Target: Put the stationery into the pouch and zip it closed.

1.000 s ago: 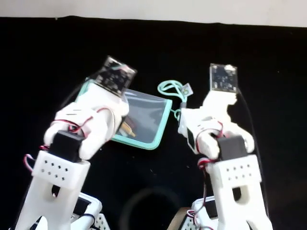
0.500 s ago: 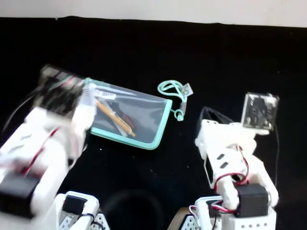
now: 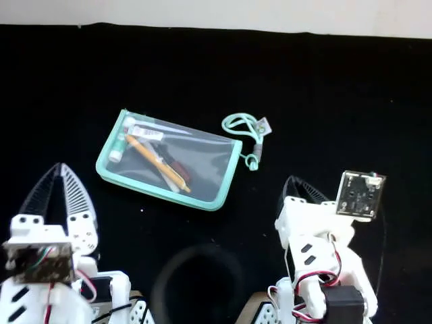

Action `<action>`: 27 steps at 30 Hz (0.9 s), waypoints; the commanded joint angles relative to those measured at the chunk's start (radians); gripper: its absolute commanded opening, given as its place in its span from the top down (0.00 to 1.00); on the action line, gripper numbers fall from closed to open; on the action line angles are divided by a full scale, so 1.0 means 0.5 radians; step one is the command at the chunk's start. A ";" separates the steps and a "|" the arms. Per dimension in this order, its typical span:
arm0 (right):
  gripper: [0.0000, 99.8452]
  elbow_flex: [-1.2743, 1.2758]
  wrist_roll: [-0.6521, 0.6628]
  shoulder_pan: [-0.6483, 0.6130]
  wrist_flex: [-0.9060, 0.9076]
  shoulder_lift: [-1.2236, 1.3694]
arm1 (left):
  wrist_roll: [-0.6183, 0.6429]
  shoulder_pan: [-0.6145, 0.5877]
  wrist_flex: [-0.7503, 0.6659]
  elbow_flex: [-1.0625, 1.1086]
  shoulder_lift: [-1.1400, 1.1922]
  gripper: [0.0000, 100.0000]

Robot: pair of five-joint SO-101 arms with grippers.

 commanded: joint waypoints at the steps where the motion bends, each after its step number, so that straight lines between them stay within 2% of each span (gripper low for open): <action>1: 0.99 0.124 0.025 0.017 0.002 -0.051 | 0.015 -0.014 -0.141 0.315 -0.091 0.99; 6: 0.99 0.354 0.117 0.020 -0.127 -0.078 | 0.015 -0.011 -0.341 0.729 -0.152 0.99; 15: 0.99 1.085 0.123 0.020 -0.732 -0.376 | 0.015 -0.017 -0.767 1.395 -0.152 0.99; 23: 0.99 1.367 0.123 0.023 -0.760 -0.361 | 0.012 -0.017 -0.881 1.769 -0.152 0.99; 27: 0.99 1.416 0.120 0.023 -0.717 -0.361 | 0.012 -0.020 -0.872 1.791 -0.152 0.99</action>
